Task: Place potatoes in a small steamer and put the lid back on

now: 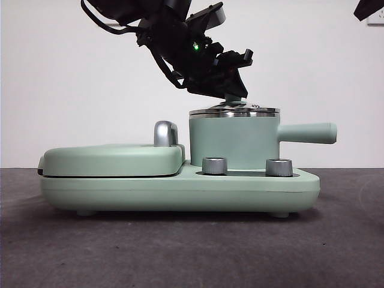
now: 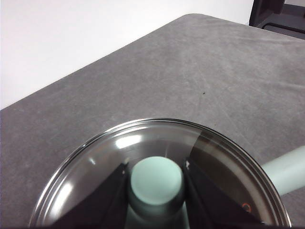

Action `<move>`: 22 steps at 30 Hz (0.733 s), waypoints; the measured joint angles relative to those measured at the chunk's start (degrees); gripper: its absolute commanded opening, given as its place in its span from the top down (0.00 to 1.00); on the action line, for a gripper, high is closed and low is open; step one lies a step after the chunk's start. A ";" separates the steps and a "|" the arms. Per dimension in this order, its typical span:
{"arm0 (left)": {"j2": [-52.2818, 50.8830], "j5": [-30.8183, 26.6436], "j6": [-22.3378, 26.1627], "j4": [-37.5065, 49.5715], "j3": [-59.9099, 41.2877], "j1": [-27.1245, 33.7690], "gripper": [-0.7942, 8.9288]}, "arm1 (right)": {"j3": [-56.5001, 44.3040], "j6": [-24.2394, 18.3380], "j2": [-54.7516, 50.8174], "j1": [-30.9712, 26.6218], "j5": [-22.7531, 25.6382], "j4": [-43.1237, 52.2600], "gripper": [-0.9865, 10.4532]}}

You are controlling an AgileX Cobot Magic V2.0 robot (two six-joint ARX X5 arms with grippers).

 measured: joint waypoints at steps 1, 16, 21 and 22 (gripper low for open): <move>-0.02 0.00 0.02 -0.11 0.02 0.00 0.91 | 0.00 0.00 0.00 0.00 0.00 -0.02 0.63; -0.02 0.33 -2.73 -1.68 0.59 0.66 0.91 | 0.00 0.00 0.00 0.00 0.00 -1.75 0.63; -0.02 0.33 -2.82 -2.27 0.81 0.66 0.90 | 0.00 0.00 0.00 0.00 0.00 -1.88 0.63; -0.02 0.33 -2.84 -2.23 0.81 0.66 0.90 | 0.00 0.00 0.00 0.00 0.00 -1.92 0.63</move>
